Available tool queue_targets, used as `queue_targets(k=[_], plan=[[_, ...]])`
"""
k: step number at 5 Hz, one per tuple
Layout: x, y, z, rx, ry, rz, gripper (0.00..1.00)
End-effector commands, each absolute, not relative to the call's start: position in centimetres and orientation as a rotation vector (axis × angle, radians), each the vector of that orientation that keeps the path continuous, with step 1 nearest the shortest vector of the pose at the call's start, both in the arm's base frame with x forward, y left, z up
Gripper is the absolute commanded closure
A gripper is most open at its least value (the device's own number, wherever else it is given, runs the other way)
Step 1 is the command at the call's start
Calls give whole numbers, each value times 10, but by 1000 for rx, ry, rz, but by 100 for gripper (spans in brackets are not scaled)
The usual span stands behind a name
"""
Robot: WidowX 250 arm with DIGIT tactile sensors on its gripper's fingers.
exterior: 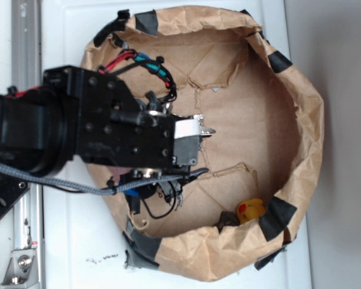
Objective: Grab the silver keys.
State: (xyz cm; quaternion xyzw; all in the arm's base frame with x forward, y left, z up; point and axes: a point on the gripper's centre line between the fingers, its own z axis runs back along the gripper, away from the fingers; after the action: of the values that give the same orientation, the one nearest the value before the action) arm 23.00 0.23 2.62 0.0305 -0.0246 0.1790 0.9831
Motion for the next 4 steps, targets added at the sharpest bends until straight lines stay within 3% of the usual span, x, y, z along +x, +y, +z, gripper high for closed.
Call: queue_targets(k=[1, 2, 3, 4], plan=[[237, 7, 53, 36, -95, 374, 100], [247, 18, 89, -22, -104, 446, 100], [254, 39, 136, -192, -123, 539, 100], [247, 45, 170, -262, -157, 540, 100]])
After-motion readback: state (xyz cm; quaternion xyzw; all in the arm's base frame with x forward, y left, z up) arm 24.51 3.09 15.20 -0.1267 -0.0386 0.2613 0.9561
